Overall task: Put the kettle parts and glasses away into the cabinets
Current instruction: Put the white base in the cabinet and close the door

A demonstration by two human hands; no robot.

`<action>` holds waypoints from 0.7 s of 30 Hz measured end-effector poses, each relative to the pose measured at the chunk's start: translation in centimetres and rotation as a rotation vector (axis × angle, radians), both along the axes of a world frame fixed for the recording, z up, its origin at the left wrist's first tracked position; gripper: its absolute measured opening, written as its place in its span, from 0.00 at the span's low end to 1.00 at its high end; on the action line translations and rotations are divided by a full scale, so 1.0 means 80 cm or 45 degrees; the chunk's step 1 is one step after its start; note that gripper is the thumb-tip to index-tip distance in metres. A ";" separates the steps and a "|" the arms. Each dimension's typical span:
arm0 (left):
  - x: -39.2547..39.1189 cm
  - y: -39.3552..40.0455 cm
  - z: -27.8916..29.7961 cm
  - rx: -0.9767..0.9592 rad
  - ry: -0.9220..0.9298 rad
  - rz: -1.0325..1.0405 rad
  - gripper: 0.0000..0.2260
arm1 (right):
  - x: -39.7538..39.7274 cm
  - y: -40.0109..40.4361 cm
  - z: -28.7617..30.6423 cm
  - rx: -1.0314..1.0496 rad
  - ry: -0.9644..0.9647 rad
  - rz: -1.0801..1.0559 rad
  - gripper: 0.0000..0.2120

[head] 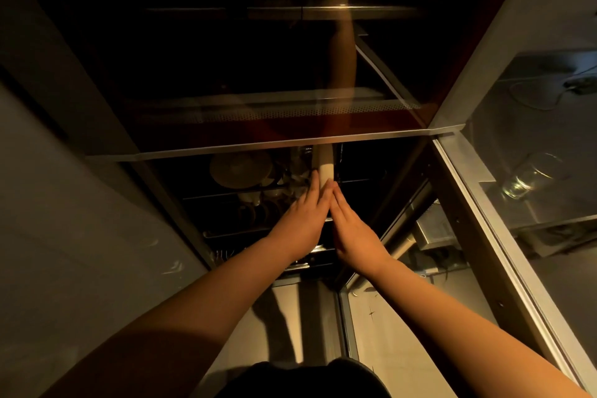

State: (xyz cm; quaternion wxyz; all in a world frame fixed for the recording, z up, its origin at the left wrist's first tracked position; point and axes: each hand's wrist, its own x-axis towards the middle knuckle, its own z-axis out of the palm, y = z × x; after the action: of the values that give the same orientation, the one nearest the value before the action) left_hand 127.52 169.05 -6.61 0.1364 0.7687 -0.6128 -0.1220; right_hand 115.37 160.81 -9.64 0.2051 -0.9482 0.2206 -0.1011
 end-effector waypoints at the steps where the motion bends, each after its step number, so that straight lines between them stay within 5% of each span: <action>1: -0.001 0.001 -0.004 0.015 -0.028 -0.019 0.41 | -0.001 -0.002 0.000 0.028 -0.031 0.017 0.49; 9: 0.001 0.003 -0.007 0.113 -0.035 -0.058 0.41 | -0.001 -0.020 0.000 0.059 -0.073 0.129 0.45; 21: 0.000 0.006 -0.022 0.127 -0.494 0.065 0.40 | 0.010 -0.004 -0.011 -0.115 0.026 0.026 0.48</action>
State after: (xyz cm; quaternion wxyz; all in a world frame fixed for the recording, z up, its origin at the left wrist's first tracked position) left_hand 127.55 169.51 -8.37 -0.0194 0.7988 -0.6012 0.0016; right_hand 116.20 160.51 -10.54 0.1608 -0.9597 0.2082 -0.0994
